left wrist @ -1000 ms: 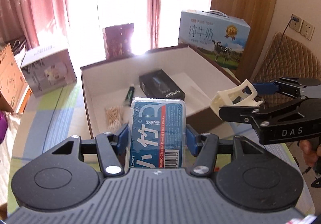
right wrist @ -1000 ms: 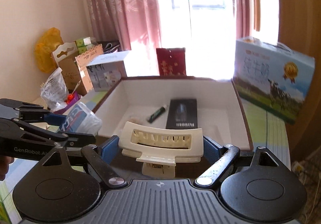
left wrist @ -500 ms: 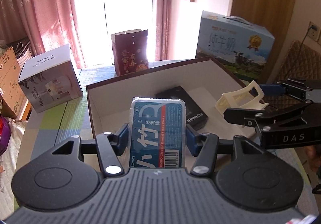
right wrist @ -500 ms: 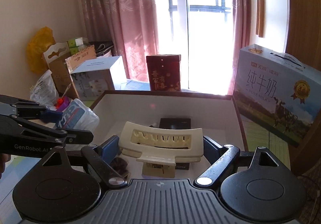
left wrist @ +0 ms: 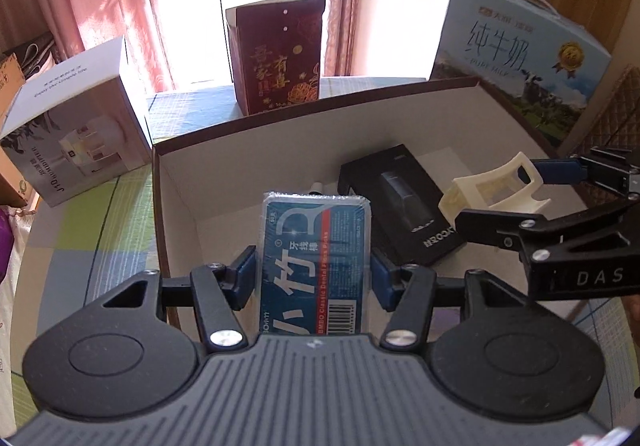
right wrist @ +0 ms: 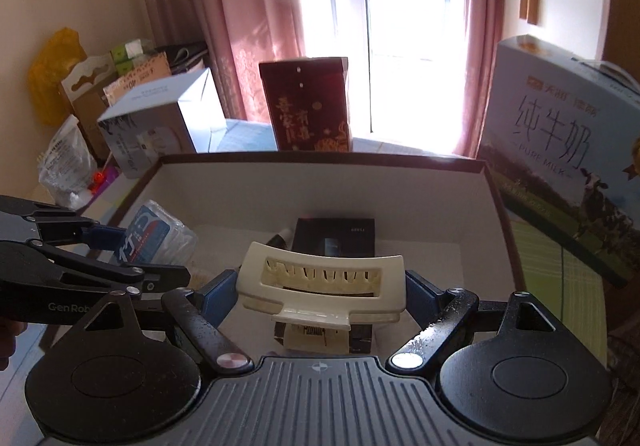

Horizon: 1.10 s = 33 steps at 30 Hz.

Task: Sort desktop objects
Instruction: 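Lower the toothpick box and white clip into the box and open both tools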

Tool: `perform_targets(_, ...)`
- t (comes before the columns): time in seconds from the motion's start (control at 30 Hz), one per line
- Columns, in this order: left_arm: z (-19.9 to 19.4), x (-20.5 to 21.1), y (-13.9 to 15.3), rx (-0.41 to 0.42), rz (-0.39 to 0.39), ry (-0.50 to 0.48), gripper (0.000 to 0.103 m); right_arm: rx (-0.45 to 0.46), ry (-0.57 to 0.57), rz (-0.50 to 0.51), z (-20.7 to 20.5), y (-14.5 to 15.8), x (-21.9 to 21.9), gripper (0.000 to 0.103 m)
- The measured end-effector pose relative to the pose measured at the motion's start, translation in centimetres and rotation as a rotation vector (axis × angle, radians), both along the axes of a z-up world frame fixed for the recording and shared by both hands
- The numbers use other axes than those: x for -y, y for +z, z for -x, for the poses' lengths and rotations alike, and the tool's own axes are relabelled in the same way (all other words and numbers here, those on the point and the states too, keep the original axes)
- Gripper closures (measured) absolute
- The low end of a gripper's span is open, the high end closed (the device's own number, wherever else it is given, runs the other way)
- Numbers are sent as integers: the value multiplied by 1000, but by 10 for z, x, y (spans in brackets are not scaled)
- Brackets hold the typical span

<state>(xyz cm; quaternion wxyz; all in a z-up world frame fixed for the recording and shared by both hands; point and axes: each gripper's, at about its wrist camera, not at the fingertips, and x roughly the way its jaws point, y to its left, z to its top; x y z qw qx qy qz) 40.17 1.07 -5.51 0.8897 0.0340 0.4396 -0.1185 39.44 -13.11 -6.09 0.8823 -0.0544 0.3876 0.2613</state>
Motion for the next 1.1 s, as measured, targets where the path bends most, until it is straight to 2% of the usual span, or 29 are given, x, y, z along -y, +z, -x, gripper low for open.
perform_targets(0.17,-26,1,-15,-36,-31,15,50,-20,15,57,-20,-14,-14,19)
perform_targets(0.4,-52,1,-30,-47,-88,22,50,-42,23,79,-40,-23,-23,19)
perform_targets(0.53,-62,3,-32,-56,-93,17,50,-60,19,75,-48,-27,-23,19)
perform_targets(0.7,-67,4,-34,-54,-95,19,49,-71,13,66,-53,-29,-23,19)
perform_targets(0.83,-67,7,-30,-39,-103,8,39,-76,6,64,-55,-29,-23,19)
perform_targets(1.1,-67,6,-29,-31,-118,12,38,-79,5,52,-56,-30,-23,19)
